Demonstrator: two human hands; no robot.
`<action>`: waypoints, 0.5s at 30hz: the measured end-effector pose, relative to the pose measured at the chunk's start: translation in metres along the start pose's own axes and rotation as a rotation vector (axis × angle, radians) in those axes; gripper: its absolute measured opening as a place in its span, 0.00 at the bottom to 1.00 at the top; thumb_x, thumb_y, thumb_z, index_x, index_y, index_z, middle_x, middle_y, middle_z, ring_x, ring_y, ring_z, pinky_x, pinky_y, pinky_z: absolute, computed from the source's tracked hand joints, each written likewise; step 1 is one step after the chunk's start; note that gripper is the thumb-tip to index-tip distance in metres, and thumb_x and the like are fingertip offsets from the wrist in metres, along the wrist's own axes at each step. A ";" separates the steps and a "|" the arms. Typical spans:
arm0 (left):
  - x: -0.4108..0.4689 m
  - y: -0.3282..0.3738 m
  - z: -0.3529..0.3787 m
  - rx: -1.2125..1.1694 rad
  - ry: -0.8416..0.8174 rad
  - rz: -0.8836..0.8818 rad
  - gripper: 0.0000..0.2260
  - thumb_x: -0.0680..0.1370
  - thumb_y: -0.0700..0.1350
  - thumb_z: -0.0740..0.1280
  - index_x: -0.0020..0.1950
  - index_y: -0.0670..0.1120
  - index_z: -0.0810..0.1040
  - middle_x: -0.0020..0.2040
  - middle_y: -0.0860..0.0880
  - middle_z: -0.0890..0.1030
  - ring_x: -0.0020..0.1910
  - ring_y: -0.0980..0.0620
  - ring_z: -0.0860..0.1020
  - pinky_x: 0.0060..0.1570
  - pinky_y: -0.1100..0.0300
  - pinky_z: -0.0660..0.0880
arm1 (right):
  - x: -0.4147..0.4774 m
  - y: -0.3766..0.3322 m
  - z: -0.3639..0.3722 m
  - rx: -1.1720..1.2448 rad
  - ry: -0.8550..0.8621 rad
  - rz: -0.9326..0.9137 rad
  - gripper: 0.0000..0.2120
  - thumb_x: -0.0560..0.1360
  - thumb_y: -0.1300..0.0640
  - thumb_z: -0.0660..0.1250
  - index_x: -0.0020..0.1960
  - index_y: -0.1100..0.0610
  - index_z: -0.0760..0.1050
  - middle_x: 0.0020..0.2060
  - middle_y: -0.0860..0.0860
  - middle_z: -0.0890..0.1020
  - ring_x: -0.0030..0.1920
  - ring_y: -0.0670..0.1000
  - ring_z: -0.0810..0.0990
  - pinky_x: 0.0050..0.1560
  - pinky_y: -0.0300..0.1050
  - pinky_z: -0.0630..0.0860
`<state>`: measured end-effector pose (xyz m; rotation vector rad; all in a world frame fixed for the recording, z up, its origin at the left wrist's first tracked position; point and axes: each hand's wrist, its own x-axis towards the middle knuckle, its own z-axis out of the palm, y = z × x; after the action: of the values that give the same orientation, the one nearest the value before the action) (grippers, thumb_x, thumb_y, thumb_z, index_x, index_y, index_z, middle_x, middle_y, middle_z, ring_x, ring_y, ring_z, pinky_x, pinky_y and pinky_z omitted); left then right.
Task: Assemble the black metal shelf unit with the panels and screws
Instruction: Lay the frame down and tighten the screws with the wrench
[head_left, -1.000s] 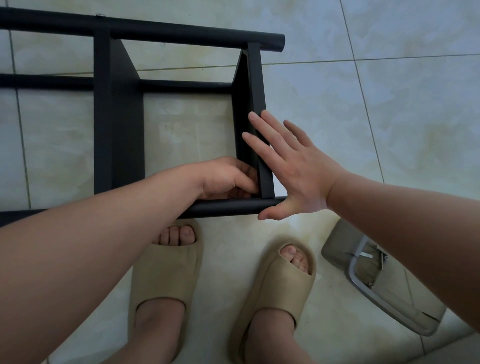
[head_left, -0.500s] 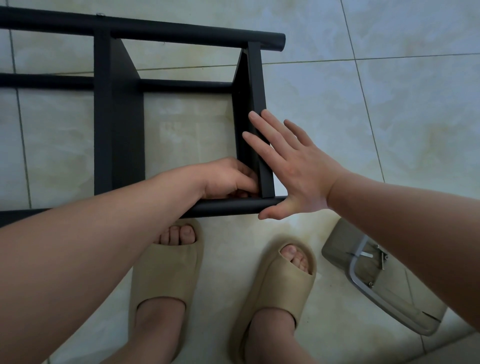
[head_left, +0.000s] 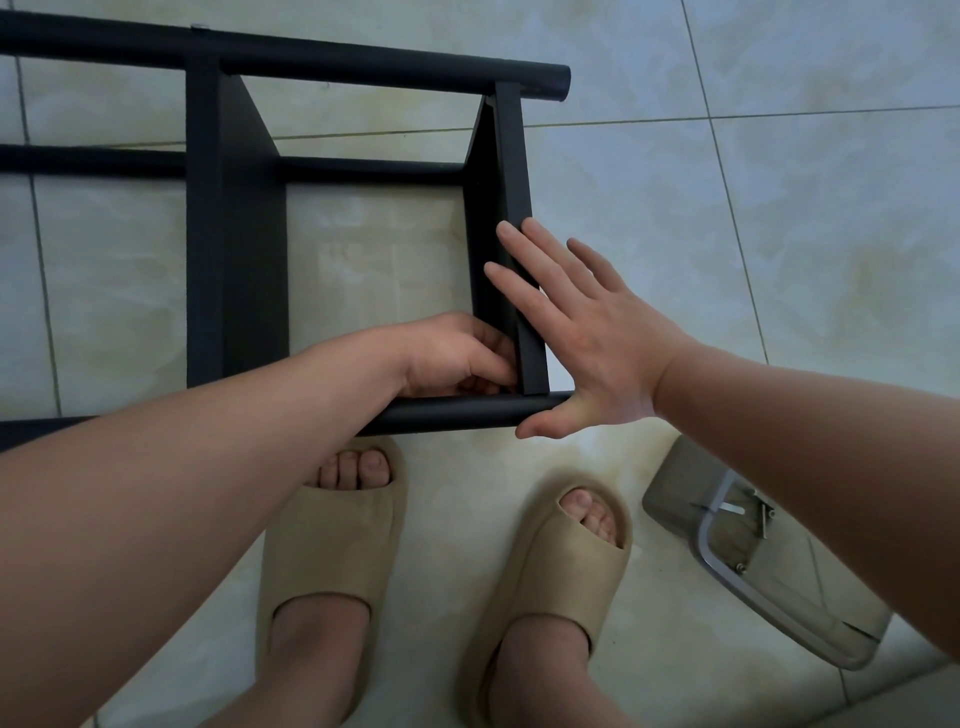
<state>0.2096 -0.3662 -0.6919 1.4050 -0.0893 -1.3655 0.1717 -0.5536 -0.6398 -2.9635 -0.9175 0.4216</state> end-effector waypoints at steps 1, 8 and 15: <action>0.000 0.000 0.000 -0.004 -0.004 0.001 0.15 0.75 0.28 0.64 0.34 0.44 0.81 0.28 0.48 0.77 0.27 0.54 0.75 0.29 0.65 0.72 | 0.000 0.000 0.000 0.001 -0.001 0.000 0.62 0.65 0.17 0.54 0.82 0.60 0.50 0.82 0.60 0.46 0.82 0.60 0.44 0.79 0.63 0.49; -0.001 0.002 0.001 -0.067 -0.019 -0.023 0.09 0.76 0.28 0.64 0.43 0.40 0.78 0.32 0.47 0.79 0.30 0.53 0.79 0.35 0.62 0.76 | 0.000 0.000 0.001 -0.005 0.004 -0.002 0.62 0.65 0.17 0.54 0.82 0.60 0.50 0.82 0.60 0.46 0.82 0.60 0.44 0.79 0.63 0.50; -0.004 0.006 0.004 0.184 0.081 -0.030 0.07 0.73 0.36 0.70 0.35 0.43 0.79 0.29 0.47 0.75 0.29 0.51 0.72 0.33 0.59 0.67 | 0.000 0.000 0.000 -0.003 -0.001 0.000 0.61 0.65 0.17 0.54 0.82 0.60 0.50 0.82 0.60 0.46 0.82 0.61 0.44 0.79 0.64 0.50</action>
<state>0.2086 -0.3685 -0.6843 1.6191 -0.1443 -1.3507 0.1719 -0.5539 -0.6401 -2.9661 -0.9191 0.4226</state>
